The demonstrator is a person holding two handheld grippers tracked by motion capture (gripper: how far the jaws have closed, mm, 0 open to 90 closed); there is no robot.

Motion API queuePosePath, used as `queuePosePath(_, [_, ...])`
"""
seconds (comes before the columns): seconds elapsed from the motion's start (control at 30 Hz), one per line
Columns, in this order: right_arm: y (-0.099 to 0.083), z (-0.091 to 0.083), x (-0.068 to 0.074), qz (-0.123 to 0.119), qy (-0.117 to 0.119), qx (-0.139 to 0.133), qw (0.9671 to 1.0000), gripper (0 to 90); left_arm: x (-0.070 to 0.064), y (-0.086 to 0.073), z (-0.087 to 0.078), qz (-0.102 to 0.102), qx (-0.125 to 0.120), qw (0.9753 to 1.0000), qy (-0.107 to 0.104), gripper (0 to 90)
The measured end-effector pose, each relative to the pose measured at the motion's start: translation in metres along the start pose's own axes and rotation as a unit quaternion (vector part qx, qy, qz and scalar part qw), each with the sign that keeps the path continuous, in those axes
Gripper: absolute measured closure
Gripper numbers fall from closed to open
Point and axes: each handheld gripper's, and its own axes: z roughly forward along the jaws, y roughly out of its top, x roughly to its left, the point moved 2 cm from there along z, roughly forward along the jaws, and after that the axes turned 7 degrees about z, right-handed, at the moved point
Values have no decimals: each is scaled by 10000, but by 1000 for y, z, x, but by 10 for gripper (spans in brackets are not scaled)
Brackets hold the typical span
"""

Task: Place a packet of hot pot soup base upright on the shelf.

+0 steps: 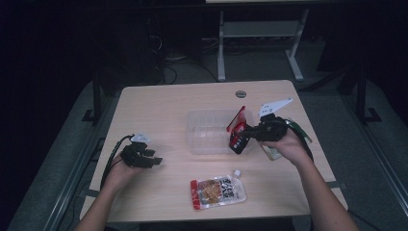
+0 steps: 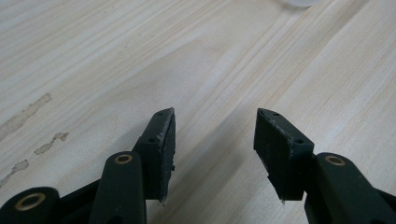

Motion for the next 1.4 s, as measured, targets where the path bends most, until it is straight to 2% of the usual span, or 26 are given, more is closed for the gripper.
queuePosePath(0.2, [-2,-3,1,8,51,106,9999,878,-1,0,1,-39,18,10000,-24,480])
queuePosePath(0.3, [-2,-2,0,13,65,103,9999,876,-1,1,1,20,35,10000,-37,480])
queuePosePath(0.53, [-1,6,1,10,81,142,9999,877,-1,0,2,12,40,10000,-41,480])
queuePosePath(0.8, [4,11,-1,80,70,-12,9999,876,0,0,1,4,39,10000,-45,480])
queuePosePath(1.2, [4,9,0,172,-3,-129,9998,748,-1,1,2,5,16,10000,-50,480])
queuePosePath(1.4, [3,5,4,232,-88,-236,9994,553,-1,0,1,-12,34,10000,-50,480])
